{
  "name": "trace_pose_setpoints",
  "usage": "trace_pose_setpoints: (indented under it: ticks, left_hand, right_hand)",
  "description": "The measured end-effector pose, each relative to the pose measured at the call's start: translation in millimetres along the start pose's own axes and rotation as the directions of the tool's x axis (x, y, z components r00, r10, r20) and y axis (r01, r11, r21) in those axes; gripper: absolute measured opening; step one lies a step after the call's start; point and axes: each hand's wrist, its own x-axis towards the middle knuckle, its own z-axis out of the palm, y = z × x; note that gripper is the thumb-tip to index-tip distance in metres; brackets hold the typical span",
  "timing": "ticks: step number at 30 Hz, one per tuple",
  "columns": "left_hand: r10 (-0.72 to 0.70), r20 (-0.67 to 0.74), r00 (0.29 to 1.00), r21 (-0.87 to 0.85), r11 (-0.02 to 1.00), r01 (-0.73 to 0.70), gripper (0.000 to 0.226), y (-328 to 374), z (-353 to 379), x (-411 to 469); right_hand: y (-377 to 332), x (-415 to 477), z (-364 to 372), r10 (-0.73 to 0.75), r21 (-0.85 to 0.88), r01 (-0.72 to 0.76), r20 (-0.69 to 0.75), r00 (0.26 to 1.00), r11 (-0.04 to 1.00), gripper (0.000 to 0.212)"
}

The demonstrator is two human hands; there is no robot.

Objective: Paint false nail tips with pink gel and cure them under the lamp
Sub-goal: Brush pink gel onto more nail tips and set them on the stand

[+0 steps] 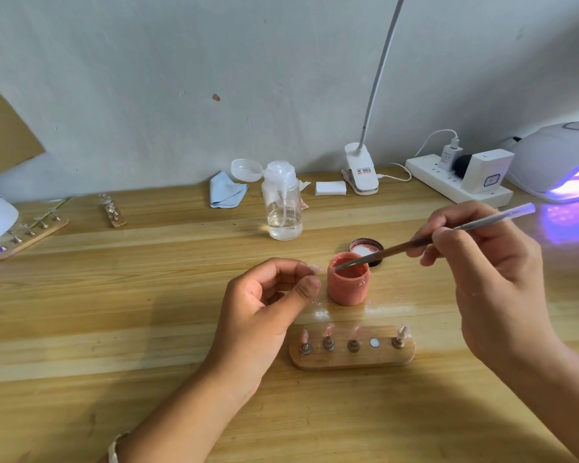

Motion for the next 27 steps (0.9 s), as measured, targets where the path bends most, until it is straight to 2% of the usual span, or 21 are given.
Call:
trace_pose_setpoints:
  ticks: [4, 8, 16, 22, 27]
  left_hand:
    - [-0.008, -0.013, 1.000, -0.020, 1.000, 0.008, 0.014, 0.1, 0.1, 0.4]
    - [-0.006, -0.015, 1.000, -0.019, 1.000, 0.005, 0.017, 1.8, 0.3, -0.1]
    - [0.003, 0.000, 1.000, -0.023, 1.000, -0.003, 0.015, 2.7, -0.4, -0.7]
    - [0.002, -0.013, 1.000, -0.052, 0.999, -0.003, 0.011, 1.6, -0.5, 0.1]
    - [-0.003, -0.028, 1.000, -0.059, 0.998, 0.002, 0.014, 1.2, 0.0, 0.7]
  right_hand:
    - [-0.1, 0.7, -0.5, -0.015, 0.001, 0.015, -0.012, 1.000, 1.000, 0.007]
    - [-0.2, 0.5, -0.2, -0.048, 0.009, 0.048, 0.014, 0.999, 0.999, 0.014]
    - [-0.6, -6.0, 0.7, -0.073, -0.030, 0.077, 0.138, 0.988, 0.997, 0.007]
    - [-1.7, -6.8, 1.5, -0.070, -0.049, 0.079, 0.151, 0.986, 0.996, 0.008]
    - [-2.2, -5.6, 0.8, -0.096, 0.012, 0.095, 0.132, 0.987, 0.995, 0.008]
